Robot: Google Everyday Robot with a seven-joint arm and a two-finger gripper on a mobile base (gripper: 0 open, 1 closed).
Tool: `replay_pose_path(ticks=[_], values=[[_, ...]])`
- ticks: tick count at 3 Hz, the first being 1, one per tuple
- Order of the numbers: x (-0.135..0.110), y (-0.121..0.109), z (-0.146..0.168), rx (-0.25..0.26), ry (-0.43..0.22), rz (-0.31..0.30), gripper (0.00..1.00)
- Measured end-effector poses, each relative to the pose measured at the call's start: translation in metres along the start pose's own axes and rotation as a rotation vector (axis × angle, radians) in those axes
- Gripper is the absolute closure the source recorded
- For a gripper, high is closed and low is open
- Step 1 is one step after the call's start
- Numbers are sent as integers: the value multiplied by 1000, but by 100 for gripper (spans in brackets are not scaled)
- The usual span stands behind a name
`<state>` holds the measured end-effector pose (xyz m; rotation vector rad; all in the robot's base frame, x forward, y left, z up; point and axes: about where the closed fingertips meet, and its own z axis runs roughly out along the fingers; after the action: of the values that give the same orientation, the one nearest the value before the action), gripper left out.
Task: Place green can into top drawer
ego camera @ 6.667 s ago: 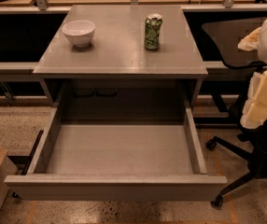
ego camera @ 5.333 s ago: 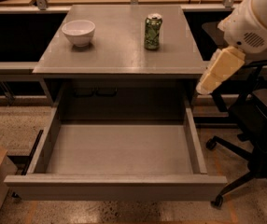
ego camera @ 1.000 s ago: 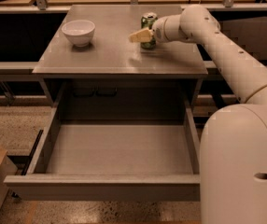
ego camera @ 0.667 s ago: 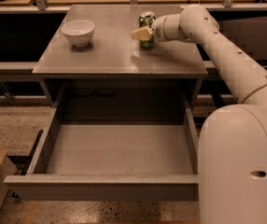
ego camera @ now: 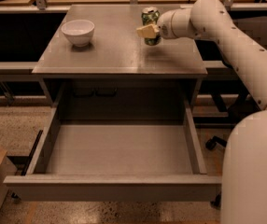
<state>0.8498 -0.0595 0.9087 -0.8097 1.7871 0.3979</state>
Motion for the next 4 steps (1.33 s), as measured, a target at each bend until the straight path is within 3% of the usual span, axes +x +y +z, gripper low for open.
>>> replay_pose_path(ticks=[1, 2, 3, 4], values=[[9, 27, -38, -65, 62, -8, 100], [32, 76, -86, -156, 128, 74, 100], [57, 116, -121, -205, 178, 160, 100], [56, 116, -120, -205, 178, 159, 100]])
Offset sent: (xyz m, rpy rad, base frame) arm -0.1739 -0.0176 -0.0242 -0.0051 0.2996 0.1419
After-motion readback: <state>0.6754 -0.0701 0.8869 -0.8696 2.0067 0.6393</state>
